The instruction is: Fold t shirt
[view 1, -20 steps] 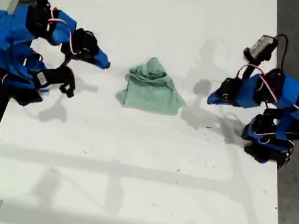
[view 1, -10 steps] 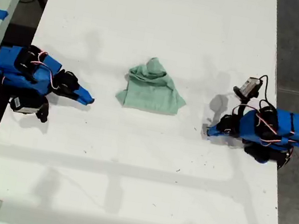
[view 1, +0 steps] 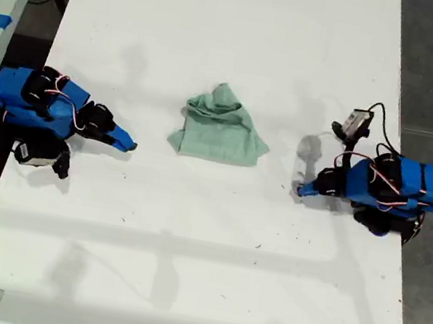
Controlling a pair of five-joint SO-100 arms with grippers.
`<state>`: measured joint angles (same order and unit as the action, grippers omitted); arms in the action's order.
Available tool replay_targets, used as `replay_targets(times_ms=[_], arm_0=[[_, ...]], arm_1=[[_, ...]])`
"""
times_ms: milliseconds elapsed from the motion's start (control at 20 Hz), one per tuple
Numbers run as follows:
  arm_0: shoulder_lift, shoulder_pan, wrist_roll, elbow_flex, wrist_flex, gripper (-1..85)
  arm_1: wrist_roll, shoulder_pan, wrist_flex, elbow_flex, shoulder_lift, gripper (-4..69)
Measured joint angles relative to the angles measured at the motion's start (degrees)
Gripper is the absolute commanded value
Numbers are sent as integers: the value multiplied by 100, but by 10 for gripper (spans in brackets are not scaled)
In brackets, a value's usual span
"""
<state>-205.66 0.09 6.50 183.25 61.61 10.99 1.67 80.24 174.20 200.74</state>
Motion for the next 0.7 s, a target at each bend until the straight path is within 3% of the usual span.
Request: replay_targets(times_ms=[100, 700], arm_0=[[0, 0, 0, 0, 0, 111], [0, 0, 0, 0, 0, 113]], arm_1=[[536, -9, 0, 0, 0, 42], [545, 0, 0, 0, 0, 43]])
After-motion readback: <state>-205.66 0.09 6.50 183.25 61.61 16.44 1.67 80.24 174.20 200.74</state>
